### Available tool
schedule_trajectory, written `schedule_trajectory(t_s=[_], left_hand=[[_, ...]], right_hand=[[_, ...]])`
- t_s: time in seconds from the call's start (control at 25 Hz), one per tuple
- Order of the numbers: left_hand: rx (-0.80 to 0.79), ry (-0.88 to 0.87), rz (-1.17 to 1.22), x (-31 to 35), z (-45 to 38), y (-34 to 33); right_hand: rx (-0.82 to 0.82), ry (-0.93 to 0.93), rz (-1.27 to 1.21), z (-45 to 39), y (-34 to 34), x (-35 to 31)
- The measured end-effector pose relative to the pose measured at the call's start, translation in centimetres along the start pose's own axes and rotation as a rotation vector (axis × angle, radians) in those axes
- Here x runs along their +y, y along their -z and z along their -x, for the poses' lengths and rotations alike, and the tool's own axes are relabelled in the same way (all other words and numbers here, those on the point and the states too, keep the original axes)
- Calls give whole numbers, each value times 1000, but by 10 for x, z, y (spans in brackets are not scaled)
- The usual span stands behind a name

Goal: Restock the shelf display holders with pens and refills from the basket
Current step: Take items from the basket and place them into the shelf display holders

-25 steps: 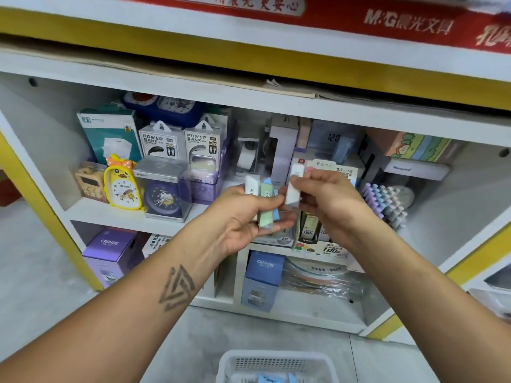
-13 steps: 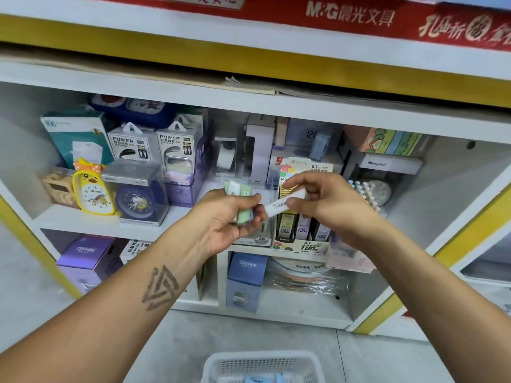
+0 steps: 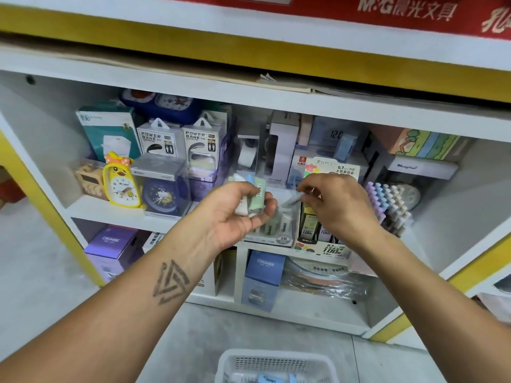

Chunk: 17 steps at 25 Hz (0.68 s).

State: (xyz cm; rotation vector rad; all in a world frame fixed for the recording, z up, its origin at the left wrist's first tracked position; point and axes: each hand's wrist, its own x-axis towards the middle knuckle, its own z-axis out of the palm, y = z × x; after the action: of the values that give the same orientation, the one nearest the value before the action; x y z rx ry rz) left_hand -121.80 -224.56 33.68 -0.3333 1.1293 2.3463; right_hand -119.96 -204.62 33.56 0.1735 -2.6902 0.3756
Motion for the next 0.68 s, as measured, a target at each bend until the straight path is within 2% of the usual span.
schedule_trajectory(t_s=[0.36, 0.68], left_hand=[[1, -25, -131, 6, -7, 16], [-47, 3, -116, 7, -2, 20]], right_hand=[[-124, 140, 322, -18, -36, -9], [-198, 178, 455, -19, -37, -16]])
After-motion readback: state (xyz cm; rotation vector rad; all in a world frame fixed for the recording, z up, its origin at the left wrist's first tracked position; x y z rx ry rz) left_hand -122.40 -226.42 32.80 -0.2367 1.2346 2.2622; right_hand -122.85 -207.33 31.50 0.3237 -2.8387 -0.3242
